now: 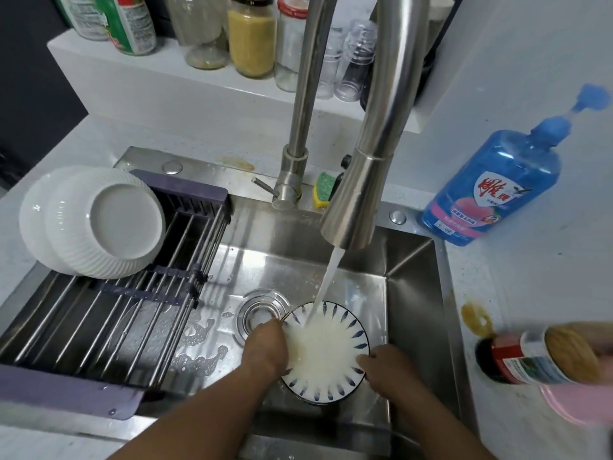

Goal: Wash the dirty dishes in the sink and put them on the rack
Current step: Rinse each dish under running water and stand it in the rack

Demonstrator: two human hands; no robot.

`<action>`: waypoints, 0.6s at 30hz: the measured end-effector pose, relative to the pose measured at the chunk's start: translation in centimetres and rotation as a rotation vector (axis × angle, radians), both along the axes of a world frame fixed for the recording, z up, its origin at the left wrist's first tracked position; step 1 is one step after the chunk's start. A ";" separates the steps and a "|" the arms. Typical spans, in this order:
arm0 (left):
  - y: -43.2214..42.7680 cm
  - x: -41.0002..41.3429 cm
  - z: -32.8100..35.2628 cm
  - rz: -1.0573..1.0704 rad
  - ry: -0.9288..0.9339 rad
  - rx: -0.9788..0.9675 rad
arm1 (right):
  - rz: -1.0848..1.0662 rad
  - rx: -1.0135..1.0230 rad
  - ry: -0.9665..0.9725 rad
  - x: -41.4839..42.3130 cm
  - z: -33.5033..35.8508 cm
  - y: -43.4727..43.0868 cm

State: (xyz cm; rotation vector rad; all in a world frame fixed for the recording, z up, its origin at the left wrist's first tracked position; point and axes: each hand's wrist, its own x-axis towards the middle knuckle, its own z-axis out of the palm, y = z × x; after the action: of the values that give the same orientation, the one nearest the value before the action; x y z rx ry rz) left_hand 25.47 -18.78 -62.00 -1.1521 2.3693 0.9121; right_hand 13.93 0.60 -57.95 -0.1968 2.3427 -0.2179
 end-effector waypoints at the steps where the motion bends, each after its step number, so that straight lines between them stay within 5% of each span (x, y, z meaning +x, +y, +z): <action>1: 0.0 0.1 0.1 -0.006 -0.008 -0.005 | 0.005 -0.023 0.016 -0.2 0.3 0.2; 8: -0.4 1.1 1.1 0.044 -0.003 0.192 | -0.292 -0.411 -0.127 1.0 2.7 -0.2; 14: 0.0 3.3 3.4 0.450 0.083 0.637 | -0.465 -0.563 -0.223 1.4 6.3 -1.0; 18: -1.4 4.0 7.9 0.755 0.152 1.125 | -0.523 -0.628 -0.248 1.8 8.9 -2.4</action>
State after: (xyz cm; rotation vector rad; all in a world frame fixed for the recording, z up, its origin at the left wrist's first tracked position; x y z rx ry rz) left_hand 29.46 -20.22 -54.07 -1.3975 0.9978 2.1935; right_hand 15.73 -1.83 -49.08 0.1432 1.9700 -1.1642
